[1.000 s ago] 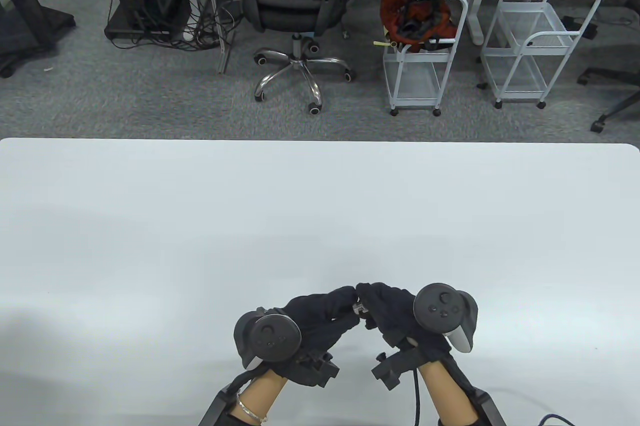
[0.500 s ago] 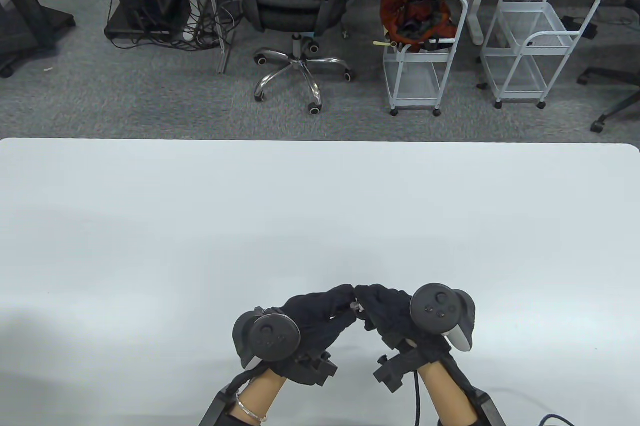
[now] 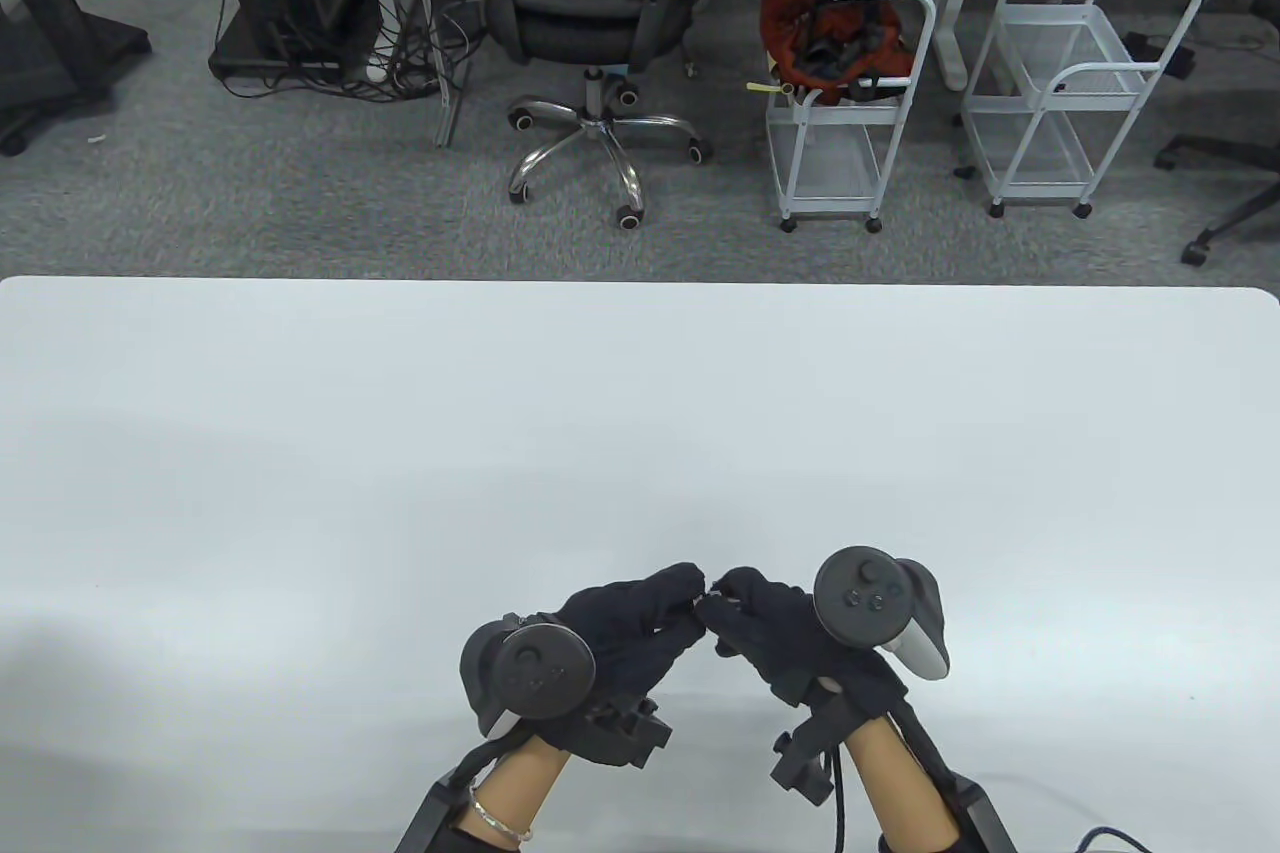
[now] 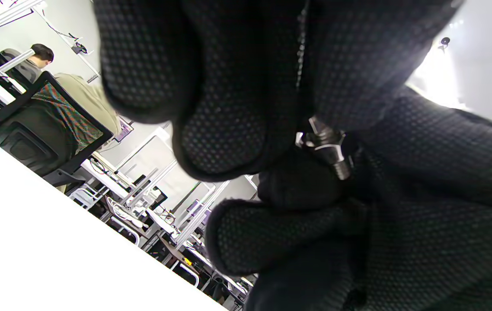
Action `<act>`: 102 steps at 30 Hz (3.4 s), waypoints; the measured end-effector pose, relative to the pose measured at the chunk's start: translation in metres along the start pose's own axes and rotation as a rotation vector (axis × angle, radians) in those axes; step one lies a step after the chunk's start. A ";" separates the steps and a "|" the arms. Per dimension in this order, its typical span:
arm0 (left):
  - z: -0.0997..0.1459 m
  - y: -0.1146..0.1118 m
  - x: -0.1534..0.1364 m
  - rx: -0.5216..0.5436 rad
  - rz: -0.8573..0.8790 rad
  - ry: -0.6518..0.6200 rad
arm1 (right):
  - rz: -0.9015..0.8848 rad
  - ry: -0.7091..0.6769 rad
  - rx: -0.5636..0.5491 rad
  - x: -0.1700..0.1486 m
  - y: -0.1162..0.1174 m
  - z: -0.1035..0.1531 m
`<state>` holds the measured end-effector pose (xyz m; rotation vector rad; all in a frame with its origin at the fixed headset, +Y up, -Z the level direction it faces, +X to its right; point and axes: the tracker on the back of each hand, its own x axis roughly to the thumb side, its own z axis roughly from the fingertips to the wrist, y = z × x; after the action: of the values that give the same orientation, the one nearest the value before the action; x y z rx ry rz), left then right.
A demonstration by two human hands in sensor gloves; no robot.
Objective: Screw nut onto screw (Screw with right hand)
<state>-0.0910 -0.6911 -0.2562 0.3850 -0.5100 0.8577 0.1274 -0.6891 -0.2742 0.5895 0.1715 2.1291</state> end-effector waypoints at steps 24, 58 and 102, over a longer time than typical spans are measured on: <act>0.001 -0.001 0.002 0.001 0.045 0.000 | -0.015 -0.037 -0.140 -0.004 -0.001 0.001; 0.001 0.000 0.004 0.013 0.022 -0.007 | -0.064 -0.031 0.002 -0.002 -0.003 0.000; 0.001 0.002 0.005 0.025 0.042 0.008 | -0.125 -0.067 0.025 -0.003 -0.004 0.000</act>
<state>-0.0901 -0.6877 -0.2526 0.3945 -0.5020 0.9063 0.1320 -0.6889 -0.2767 0.6471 0.1931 1.9865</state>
